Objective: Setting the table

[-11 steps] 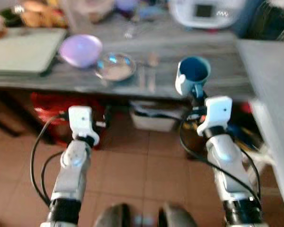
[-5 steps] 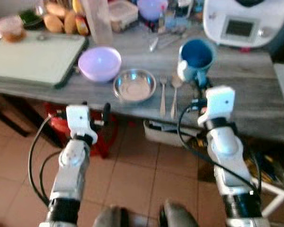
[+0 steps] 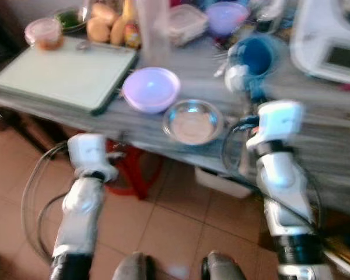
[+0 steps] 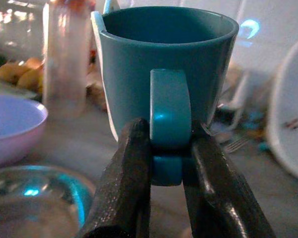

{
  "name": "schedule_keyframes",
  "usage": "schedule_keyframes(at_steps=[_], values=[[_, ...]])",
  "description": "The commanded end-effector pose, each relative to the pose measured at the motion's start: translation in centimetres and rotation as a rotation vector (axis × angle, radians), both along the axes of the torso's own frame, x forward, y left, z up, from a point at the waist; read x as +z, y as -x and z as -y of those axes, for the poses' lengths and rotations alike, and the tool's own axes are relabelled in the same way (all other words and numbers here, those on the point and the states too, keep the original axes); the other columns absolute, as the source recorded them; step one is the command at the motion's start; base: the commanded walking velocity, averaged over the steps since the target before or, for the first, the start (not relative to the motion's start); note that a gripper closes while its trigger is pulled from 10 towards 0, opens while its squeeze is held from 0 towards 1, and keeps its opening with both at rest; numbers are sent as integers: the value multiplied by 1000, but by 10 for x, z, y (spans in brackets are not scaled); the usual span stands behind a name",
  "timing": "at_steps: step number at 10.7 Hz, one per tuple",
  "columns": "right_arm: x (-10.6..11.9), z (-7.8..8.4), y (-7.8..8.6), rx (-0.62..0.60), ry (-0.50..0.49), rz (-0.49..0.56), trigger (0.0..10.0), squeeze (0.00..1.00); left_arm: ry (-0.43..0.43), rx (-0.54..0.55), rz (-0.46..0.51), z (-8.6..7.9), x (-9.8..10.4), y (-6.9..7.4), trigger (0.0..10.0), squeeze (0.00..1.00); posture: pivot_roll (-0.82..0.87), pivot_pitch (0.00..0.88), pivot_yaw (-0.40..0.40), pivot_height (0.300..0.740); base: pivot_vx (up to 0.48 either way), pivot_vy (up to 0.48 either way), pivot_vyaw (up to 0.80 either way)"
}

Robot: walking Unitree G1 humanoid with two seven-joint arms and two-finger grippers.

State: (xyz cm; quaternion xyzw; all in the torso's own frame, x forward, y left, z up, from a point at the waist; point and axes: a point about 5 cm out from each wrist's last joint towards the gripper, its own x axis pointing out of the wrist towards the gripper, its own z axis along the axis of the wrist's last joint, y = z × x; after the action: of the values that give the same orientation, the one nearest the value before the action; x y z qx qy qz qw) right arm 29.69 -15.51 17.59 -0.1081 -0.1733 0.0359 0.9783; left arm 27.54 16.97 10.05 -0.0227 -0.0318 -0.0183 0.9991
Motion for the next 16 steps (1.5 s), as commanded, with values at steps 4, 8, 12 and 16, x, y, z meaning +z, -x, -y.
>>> schedule_keyframes(at_steps=[4, 8, 12, 16], values=[[9, 18, -11, 32, 15, -1, 10000, 0, -22, 33, -16, -2, 0, 15, 10000, 0, -54, 195, 32, 740, 0, 0, 0], [16, 6, -37, 204, 63, -33, 10000, 0, -26, -4, -53, 2, -2, 26, 10000, 0, -14, 230, 56, 740, 0, 0, 0], [30, 16, -57, 127, 66, 10, 10000, 0, -46, -10, -78, -8, 3, 41, 10000, 0, 66, 263, 88, 740, 0, 0, 0], [25, 12, -75, 105, -57, -51, 10000, 0, -86, -41, -118, -12, 4, 52, 10000, 0, 108, 278, 113, 740, 0, 0, 0]])
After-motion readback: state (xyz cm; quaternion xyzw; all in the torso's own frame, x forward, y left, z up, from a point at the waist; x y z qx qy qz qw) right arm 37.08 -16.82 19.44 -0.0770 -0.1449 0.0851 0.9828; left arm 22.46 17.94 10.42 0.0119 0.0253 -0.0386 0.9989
